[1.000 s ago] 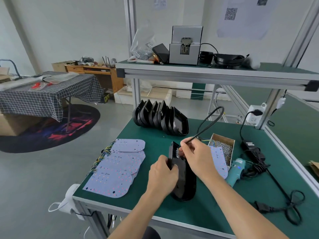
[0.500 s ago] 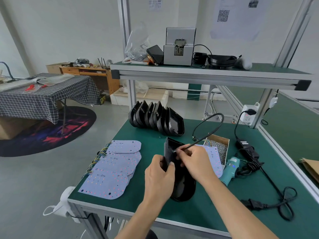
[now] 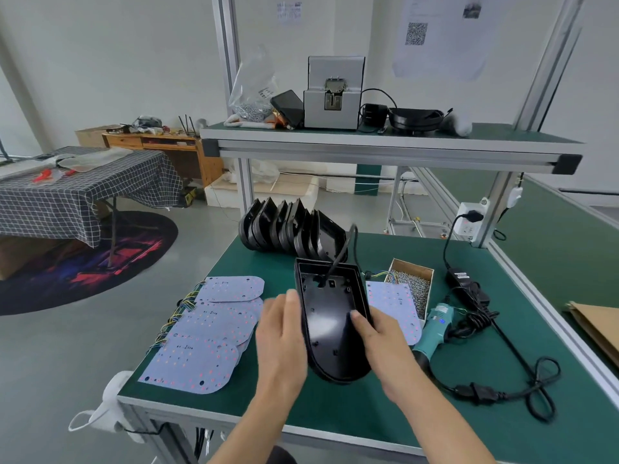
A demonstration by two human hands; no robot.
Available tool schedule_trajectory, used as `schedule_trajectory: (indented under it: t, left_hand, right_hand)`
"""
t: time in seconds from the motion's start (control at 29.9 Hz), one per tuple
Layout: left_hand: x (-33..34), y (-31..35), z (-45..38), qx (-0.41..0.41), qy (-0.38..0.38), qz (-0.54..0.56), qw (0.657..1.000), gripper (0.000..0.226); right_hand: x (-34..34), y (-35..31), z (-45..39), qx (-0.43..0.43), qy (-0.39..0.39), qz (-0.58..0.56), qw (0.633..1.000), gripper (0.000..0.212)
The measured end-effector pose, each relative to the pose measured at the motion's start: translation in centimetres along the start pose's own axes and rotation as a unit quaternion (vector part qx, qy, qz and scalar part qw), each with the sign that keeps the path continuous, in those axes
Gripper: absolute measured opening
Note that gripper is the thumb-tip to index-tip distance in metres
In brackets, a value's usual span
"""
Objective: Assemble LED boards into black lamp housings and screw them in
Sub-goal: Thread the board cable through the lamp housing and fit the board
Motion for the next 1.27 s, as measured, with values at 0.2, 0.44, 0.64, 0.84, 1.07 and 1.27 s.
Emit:
schedule_trajectory:
  t: [0.2, 0.44, 0.64, 0.84, 1.07, 1.27]
  left_hand:
    - [0.2, -0.7, -3.1, -0.022, -0.120, 0.044, 0.992, 0.043]
    - [0.9, -1.6, -3.4, -0.022, -0.029, -0.025, 0.999, 0.048]
    - [0.5, -1.0, -3.9, -0.088, -0.023, 0.010, 0.996, 0.042]
    - [-0.5, 4.0, -7.8, -0.067, -0.127, -0.053, 0.988, 0.058]
    - [1.1, 14.3, -12.6, 0.002, -0.151, -0.012, 0.988, 0.093]
    - [2.0, 12.0, -12.1, -0.080, -0.122, 0.094, 0.985, 0.036]
  right_hand:
    - [-0.2, -0.7, 0.4, 0.093, -0.125, -0.201, 0.967, 0.038]
    - [-1.4, -5.8, -2.8, 0.206, -0.104, -0.387, 0.893, 0.023]
    - [-3.9, -11.4, -6.7, 0.153, -0.058, -0.408, 0.898, 0.027]
    - [-3.2, -13.2, -5.6, 0.021, -0.058, -0.275, 0.960, 0.034]
    - [-2.3, -12.4, -4.3, -0.052, -0.024, -0.136, 0.989, 0.025]
    - [-2.1, -11.9, -3.4, -0.088, -0.014, -0.032, 0.996, 0.047]
Point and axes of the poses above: each hand's wrist, its own z-axis away from the middle knuckle, its own x-axis out of the palm, y = z × x, the point moved 2 cm from there along -z, towards the middle knuckle, and after that the axes turned 4 degrees about x, right-handed, at the moved point
